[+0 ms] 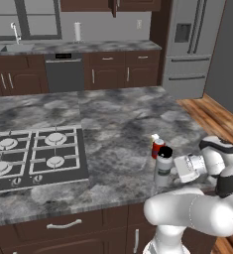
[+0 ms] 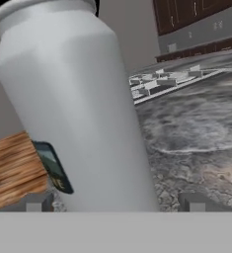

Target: Pick the water bottle, boxed drink, can from the counter and place them in the open cabinet.

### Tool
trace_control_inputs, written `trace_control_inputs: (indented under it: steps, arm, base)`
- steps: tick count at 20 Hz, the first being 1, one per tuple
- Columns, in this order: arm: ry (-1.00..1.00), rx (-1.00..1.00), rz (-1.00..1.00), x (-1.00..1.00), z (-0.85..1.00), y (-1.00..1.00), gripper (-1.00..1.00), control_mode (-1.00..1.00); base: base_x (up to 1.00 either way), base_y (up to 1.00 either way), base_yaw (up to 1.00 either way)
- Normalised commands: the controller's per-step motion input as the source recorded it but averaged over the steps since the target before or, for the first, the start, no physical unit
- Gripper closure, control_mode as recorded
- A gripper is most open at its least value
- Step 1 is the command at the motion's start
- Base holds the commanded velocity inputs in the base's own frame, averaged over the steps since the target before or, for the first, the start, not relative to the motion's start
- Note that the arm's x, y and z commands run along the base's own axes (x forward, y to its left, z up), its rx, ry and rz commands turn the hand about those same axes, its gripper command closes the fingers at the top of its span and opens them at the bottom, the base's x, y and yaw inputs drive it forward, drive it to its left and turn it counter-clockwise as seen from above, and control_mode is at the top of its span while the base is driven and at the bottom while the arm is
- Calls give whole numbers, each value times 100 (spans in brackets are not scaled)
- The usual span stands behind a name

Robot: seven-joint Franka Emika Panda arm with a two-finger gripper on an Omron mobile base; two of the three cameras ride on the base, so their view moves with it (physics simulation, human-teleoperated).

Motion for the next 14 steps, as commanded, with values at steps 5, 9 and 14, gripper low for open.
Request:
trace_control_inputs:
  steps: [5, 9, 14]
  arm:
    - [-8, 1, 3, -1, -9, 22, -100, -100]
    - [-10, 0, 6, 0, 0, 24, -100, -100]
    - [-1, 0, 1, 0, 0, 4, -100, -100]
  base:
    - [0, 0, 0]
    - [0, 0, 0]
    - [0, 0, 0]
